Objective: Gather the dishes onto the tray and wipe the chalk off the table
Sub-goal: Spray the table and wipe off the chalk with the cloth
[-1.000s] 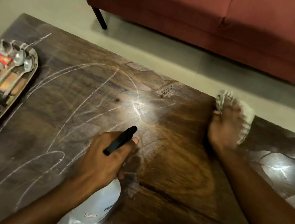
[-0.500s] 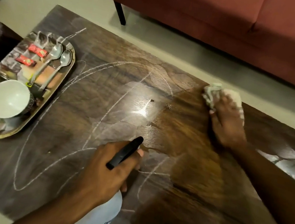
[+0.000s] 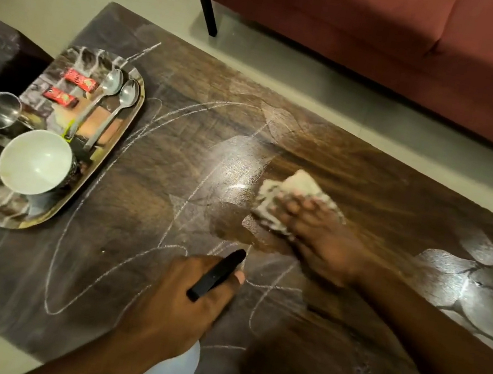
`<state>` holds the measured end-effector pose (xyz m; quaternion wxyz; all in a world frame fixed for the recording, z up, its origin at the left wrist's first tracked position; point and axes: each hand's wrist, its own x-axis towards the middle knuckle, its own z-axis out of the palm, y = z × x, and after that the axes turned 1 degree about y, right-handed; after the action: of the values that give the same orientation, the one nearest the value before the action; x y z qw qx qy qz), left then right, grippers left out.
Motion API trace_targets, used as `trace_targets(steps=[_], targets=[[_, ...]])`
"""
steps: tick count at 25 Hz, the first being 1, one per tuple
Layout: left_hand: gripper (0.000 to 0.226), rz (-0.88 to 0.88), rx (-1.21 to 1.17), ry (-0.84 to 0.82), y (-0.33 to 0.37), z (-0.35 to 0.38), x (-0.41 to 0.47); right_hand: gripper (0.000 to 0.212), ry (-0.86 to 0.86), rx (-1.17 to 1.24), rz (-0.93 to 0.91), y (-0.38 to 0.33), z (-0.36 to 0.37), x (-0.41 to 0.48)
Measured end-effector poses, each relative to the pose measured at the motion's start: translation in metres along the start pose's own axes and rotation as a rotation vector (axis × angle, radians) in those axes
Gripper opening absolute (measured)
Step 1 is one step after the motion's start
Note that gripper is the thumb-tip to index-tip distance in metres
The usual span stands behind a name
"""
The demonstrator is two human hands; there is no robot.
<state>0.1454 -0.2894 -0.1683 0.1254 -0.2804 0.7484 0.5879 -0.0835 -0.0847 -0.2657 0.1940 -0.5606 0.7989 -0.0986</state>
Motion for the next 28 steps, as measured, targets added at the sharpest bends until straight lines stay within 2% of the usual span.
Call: trace_targets(steps=[4,5,6,7,8,10,12,13,14,15,17,19,21,22,23,24,26,28], targets=[[0.053,0.002,-0.014,-0.013,-0.01,-0.008,-0.019,0.063,0.451,0.232,0.943,0.067,-0.02,-0.075],[0.052,0.003,-0.006,-0.007,-0.012,-0.009,-0.022,0.061,0.511,0.287,1.101,0.063,-0.018,-0.077],[0.05,-0.002,0.002,-0.006,-0.014,-0.01,-0.025,0.061,0.532,0.316,1.172,0.052,-0.014,-0.074],[0.047,-0.005,0.023,-0.013,-0.018,-0.011,-0.03,0.061,0.518,0.311,1.149,0.031,-0.005,-0.07],[0.046,-0.009,0.044,-0.027,-0.021,-0.012,-0.035,0.062,0.493,0.27,1.029,0.005,0.007,-0.063],[0.052,-0.022,0.085,-0.067,-0.028,-0.014,-0.043,0.066,0.342,0.172,0.644,-0.054,0.032,-0.052],[0.054,-0.032,0.105,-0.094,-0.035,-0.017,-0.051,0.066,0.098,0.075,0.245,-0.097,0.053,-0.062],[0.051,-0.044,0.088,-0.108,-0.039,-0.018,-0.055,0.065,0.027,0.008,0.104,-0.1,0.056,-0.076],[0.047,-0.063,0.067,-0.128,-0.044,-0.018,-0.061,0.065,0.002,-0.03,0.068,-0.09,0.054,-0.097],[0.041,-0.082,0.057,-0.145,-0.049,-0.018,-0.067,0.065,0.032,-0.032,0.166,-0.08,0.051,-0.118],[0.036,-0.114,0.054,-0.165,-0.06,-0.019,-0.081,0.065,0.262,0.061,0.602,-0.057,0.047,-0.159],[0.043,-0.135,0.051,-0.162,-0.068,-0.019,-0.093,0.069,0.49,0.196,1.034,-0.036,0.046,-0.176],[0.05,-0.114,0.078,-0.099,-0.074,-0.021,-0.102,0.073,0.58,0.278,1.302,-0.034,0.045,-0.156],[0.05,-0.098,0.088,-0.067,-0.077,-0.021,-0.106,0.071,0.59,0.313,1.367,-0.041,0.046,-0.141],[0.048,-0.085,0.089,-0.042,-0.079,-0.021,-0.112,0.068,0.583,0.326,1.351,-0.054,0.048,-0.127],[0.044,-0.082,0.066,-0.022,-0.081,-0.021,-0.118,0.064,0.57,0.314,1.26,-0.072,0.054,-0.116],[0.037,-0.102,-0.018,0.005,-0.082,-0.019,-0.133,0.064,0.495,0.28,0.945,-0.121,0.07,-0.102],[0.03,-0.097,-0.075,0.027,-0.081,-0.02,-0.149,0.066,0.32,0.238,0.596,-0.168,0.089,-0.104]])
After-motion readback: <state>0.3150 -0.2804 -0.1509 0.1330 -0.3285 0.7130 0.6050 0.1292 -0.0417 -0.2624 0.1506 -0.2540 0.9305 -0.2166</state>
